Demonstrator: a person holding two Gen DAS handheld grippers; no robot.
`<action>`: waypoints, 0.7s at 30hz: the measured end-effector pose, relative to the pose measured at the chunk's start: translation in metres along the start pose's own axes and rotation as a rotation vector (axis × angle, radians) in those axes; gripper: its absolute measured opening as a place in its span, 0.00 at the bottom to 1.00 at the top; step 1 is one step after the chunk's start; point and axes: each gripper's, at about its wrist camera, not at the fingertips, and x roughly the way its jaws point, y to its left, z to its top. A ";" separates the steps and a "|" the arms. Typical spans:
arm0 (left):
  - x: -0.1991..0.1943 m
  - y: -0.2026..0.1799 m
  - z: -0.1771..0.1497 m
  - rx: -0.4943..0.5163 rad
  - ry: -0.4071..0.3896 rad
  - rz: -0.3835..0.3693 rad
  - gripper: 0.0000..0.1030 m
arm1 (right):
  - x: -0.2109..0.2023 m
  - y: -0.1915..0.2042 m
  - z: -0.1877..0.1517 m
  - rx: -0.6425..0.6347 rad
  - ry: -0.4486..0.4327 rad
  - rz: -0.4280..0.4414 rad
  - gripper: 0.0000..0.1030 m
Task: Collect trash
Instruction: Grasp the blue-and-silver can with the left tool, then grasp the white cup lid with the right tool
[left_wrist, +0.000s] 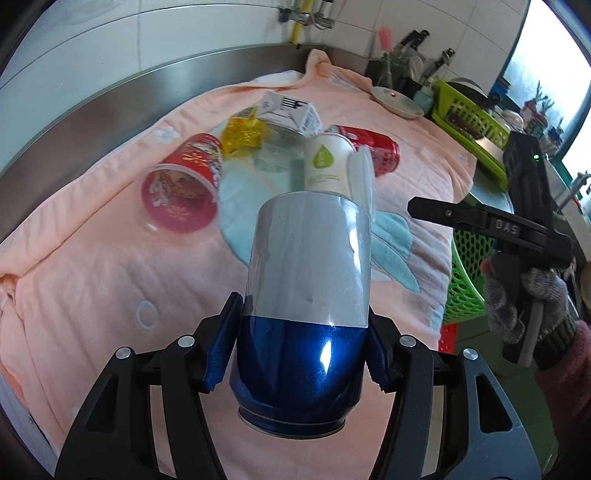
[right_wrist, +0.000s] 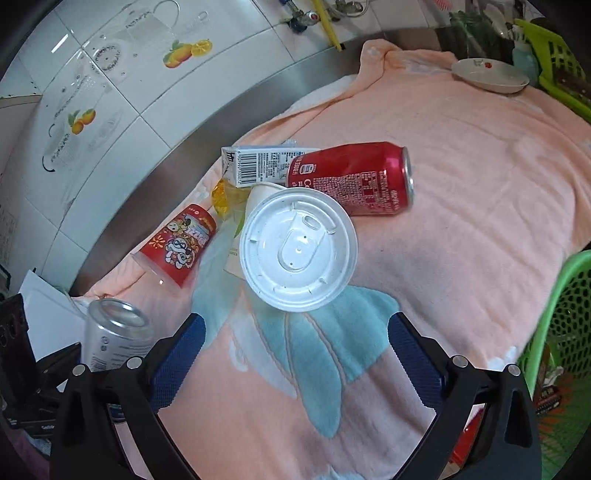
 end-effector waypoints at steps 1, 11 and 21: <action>-0.001 0.003 0.000 -0.006 -0.002 -0.001 0.57 | 0.005 0.001 0.002 -0.010 0.005 0.006 0.93; -0.008 0.017 0.003 -0.025 -0.018 0.001 0.57 | 0.044 -0.008 0.026 -0.026 0.041 0.025 0.93; -0.007 0.021 0.003 -0.043 -0.015 0.002 0.57 | 0.067 -0.014 0.040 -0.052 0.066 0.039 0.93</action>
